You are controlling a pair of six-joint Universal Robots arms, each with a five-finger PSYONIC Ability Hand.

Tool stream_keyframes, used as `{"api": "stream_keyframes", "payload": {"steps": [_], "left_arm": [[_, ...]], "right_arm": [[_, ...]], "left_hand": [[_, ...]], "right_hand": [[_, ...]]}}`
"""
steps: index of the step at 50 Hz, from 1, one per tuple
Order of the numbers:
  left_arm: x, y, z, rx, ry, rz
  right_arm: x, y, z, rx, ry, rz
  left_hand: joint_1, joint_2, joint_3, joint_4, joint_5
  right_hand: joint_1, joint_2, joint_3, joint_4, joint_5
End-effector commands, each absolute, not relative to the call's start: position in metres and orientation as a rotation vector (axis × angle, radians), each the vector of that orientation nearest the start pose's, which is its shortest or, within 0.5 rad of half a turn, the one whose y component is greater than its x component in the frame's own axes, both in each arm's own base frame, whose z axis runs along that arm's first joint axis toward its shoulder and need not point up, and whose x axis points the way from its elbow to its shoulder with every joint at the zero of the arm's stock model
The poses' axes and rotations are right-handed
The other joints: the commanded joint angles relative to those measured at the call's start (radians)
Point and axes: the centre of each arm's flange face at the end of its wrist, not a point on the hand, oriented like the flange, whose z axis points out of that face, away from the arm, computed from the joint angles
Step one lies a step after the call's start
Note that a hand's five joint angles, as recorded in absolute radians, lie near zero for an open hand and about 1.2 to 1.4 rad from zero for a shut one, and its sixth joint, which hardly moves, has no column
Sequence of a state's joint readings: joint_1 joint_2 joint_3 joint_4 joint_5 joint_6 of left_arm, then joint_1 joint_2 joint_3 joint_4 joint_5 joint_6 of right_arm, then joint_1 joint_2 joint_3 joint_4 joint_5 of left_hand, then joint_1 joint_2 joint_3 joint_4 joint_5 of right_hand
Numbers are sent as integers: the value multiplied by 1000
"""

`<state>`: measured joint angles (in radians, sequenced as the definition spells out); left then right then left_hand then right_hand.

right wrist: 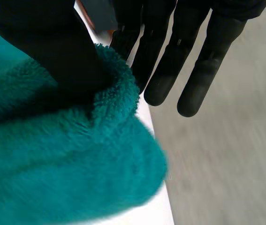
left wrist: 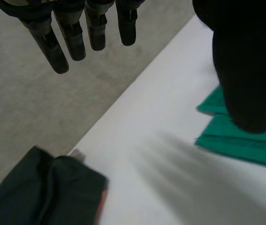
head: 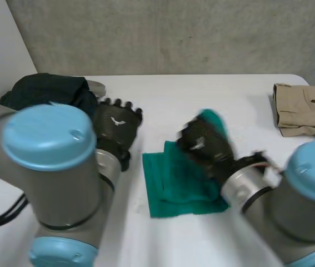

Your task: Fold the laundry.

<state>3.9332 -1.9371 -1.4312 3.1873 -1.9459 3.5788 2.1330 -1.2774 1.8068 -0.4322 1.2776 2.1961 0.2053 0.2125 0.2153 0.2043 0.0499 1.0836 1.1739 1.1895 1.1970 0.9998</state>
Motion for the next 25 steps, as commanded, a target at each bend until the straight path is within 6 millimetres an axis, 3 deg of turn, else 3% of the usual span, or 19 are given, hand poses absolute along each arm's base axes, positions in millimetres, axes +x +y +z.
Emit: {"api": "stream_keyframes", "payload": {"steps": [1,2,3,4,8,9,14,17,20,25], "left_arm": [[-299,-211,228,927,2134,-1924],[-299,-211,227,926,2135,-1921],[-299,-211,228,924,2134,-1925],[-300,-212,228,925,2133,-1931],[-308,-218,236,902,2100,-2019],[-313,-222,240,894,2078,-2072],[-337,-226,245,947,2027,-2214],[-361,-215,243,1048,2030,-2284],[-377,-208,232,1114,2064,-2296],[-388,-201,199,1206,2209,-2142]], "right_arm": [[340,-152,136,-1952,1308,-1846],[339,-154,132,-1949,1353,-1820],[339,-155,131,-1946,1372,-1817],[339,-157,134,-1936,1387,-1827],[337,-172,162,-1767,1503,-1930],[330,-185,185,-1620,1563,-1991],[296,-225,229,-1073,1755,-1989],[282,-237,234,-843,1854,-1855],[275,-247,233,-758,1935,-1776],[270,-263,190,-766,2184,-1516]], "left_hand": [[-9,-17,-19,-8,-29],[-12,-20,-22,-11,-31],[-15,-22,-25,-14,-34],[-21,-28,-31,-20,-40],[-30,-37,-40,-29,-49],[-30,-37,-40,-29,-49],[-30,-37,-40,-29,-49],[-30,-37,-40,-29,-49],[-30,-37,-40,-29,-49],[-30,-37,-40,-29,-49]], "right_hand": [[311,220,205,197,220],[-311,-402,-417,-425,-402],[-698,-789,-804,-812,-789],[-909,-999,-1015,-1022,-1000],[-909,-999,-1015,-1022,-1000],[-909,-999,-1015,-1022,-1000],[-909,-999,-1015,-1022,-1000],[-909,-999,-1015,-1022,-1000],[-909,-999,-1015,-1022,-1000],[-909,-999,-1015,-1022,-1000]]}}
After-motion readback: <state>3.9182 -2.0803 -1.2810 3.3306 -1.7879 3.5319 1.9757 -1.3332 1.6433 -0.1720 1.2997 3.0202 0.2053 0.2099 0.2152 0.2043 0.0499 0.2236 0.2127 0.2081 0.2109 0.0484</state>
